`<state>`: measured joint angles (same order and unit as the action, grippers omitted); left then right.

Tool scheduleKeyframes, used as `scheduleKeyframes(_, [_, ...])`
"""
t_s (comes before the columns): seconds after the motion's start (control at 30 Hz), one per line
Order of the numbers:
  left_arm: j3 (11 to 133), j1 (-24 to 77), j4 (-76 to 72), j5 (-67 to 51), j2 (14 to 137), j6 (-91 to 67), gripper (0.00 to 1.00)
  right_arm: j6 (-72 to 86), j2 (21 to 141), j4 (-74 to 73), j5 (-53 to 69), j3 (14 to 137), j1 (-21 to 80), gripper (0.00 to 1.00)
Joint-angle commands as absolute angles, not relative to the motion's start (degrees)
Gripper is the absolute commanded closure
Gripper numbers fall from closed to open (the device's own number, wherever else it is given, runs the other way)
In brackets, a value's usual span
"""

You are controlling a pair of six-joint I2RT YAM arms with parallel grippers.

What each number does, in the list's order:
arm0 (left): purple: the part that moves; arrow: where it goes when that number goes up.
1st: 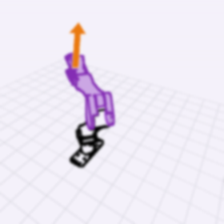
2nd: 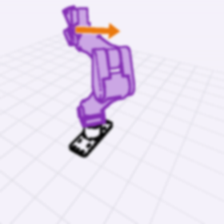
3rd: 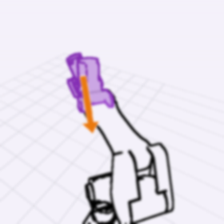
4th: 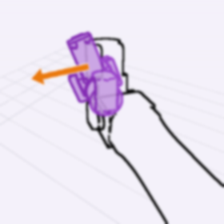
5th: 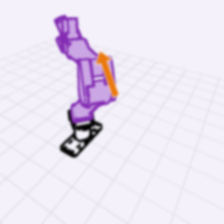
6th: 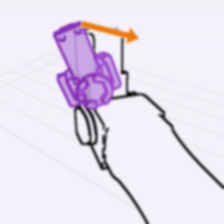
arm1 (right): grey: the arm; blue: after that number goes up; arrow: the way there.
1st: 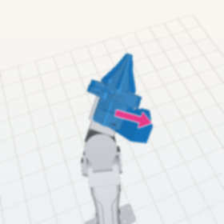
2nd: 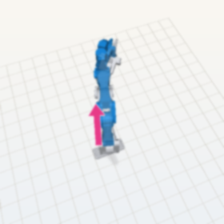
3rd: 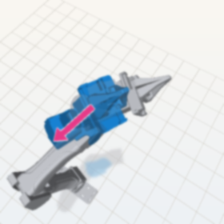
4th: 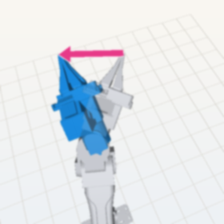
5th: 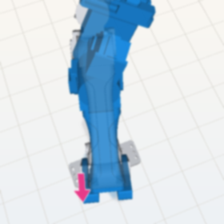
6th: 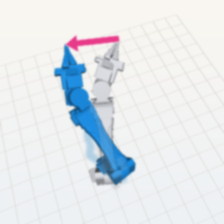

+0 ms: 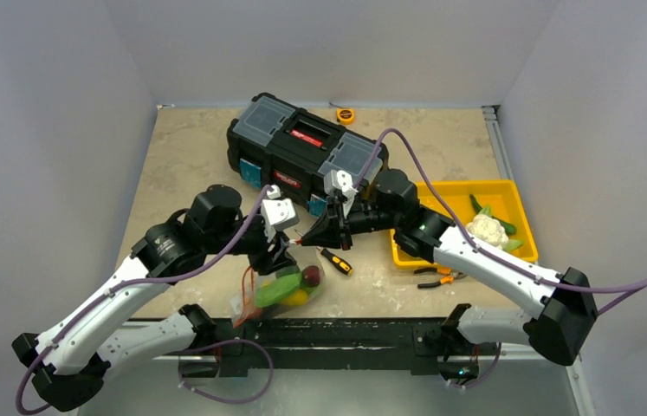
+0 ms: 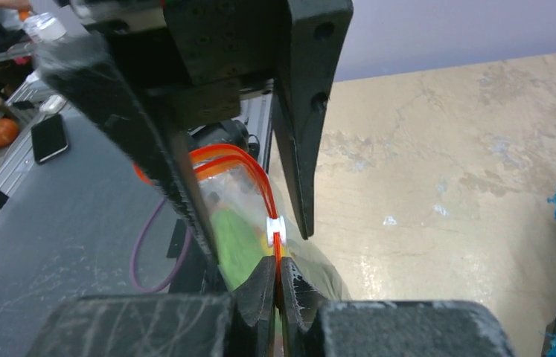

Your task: Place the food in the zip-top bag and seal the zipper

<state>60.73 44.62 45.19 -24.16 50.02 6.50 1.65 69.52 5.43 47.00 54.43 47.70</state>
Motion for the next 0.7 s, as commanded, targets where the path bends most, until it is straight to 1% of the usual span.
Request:
scheduleKeyframes(0.0, [60.87, 44.18, 39.66, -22.79, 47.95, 1.58, 0.38, 6.03, 69.61, 9.17, 41.29, 53.74, 47.81, 1.0])
scheduleKeyframes(0.03, [60.38, 44.13, 38.51, -22.07, 47.4, 0.68, 0.35, 6.48, 69.53, 9.47, 40.78, 53.58, 47.81, 1.0])
scheduleKeyframes(0.13, [58.64, 44.13, 36.27, -19.47, 45.83, -4.42, 0.32, 7.37, 69.03, 10.58, 40.51, 52.95, 47.81, 1.0])
scheduleKeyframes(0.27, [56.93, 44.12, 33.47, -16.7, 43.83, -7.8, 0.31, 8.23, 68.53, 11.1, 41.26, 52.74, 47.81, 1.0])
scheduleKeyframes(0.4, [59.06, 44.18, 34.26, -15.4, 45.21, -7.59, 0.33, 8.85, 67.59, 12.59, 41.84, 51.86, 47.82, 1.0])
scheduleKeyframes(0.47, [61.14, 44.18, 35.45, -16.21, 47.38, -7.03, 0.36, 8.77, 67.29, 13.23, 42.24, 51.33, 47.83, 1.0])
scheduleKeyframes(0.6, [64.45, 44.18, 38.23, -19.07, 51.74, -6.44, 0.5, 8.67, 66.95, 13.36, 41.77, 50.94, 47.86, 1.0])
scheduleKeyframes(0.67, [64.41, 44.21, 38.31, -19.22, 52.12, -6.78, 0.52, 8.72, 66.49, 13.59, 41.51, 50.64, 47.82, 1.0])
